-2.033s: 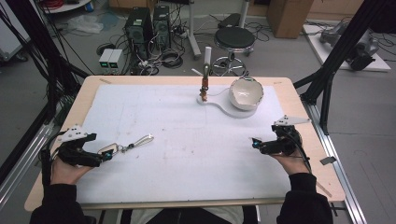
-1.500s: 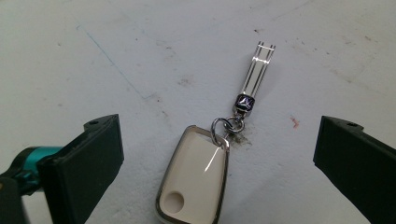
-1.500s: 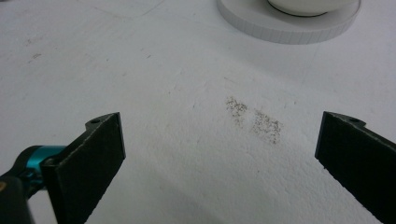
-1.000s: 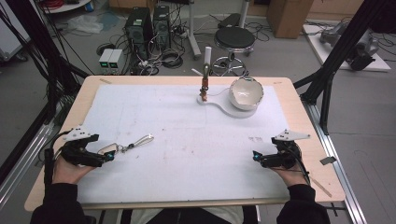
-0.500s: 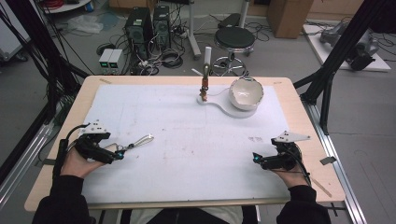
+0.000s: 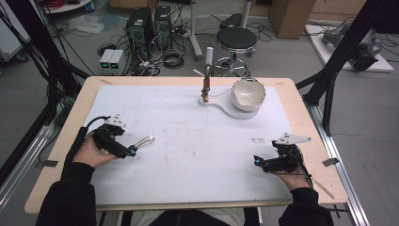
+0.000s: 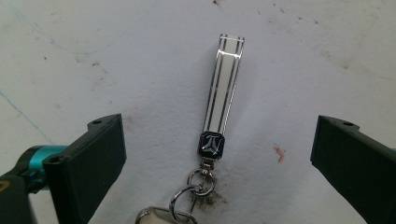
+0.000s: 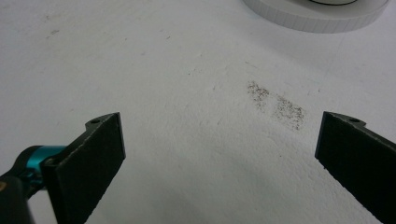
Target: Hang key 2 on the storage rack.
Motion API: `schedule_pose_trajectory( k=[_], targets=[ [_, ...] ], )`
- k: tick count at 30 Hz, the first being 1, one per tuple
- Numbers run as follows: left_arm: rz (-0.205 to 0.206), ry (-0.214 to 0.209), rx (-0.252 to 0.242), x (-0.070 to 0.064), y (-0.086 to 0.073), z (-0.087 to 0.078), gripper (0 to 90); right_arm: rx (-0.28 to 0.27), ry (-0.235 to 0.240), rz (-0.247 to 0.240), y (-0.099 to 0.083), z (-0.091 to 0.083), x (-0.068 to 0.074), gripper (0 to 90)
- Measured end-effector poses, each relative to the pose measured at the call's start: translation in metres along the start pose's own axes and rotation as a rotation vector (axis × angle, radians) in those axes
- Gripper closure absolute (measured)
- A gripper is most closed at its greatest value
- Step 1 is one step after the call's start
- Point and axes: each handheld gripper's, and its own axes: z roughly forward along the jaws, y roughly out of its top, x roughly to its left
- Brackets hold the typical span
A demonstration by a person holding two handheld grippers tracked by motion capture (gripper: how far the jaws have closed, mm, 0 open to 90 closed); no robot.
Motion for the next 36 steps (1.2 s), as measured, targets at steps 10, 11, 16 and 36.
schedule_pose_trajectory(
  k=[10, 11, 16, 36],
  targets=[
    [0.046, -0.017, 0.095, -0.006, 0.020, 0.024, 5.6, 0.000, 0.014, -0.008, 0.000, 0.001, 0.000, 0.7],
    [0.060, -0.027, 0.113, -0.006, 0.022, 0.026, 6.0, 0.001, 0.018, -0.007, 0.000, 0.002, 0.001, 0.7],
    [0.047, -0.076, 0.149, 0.000, 0.030, 0.038, 13.5, 0.003, 0.034, -0.016, 0.002, 0.002, 0.005, 0.7],
    [0.040, -0.023, 0.139, 0.002, 0.031, 0.047, 55.4, 0.024, 0.048, -0.034, 0.001, 0.001, 0.009, 0.6]
  ],
)
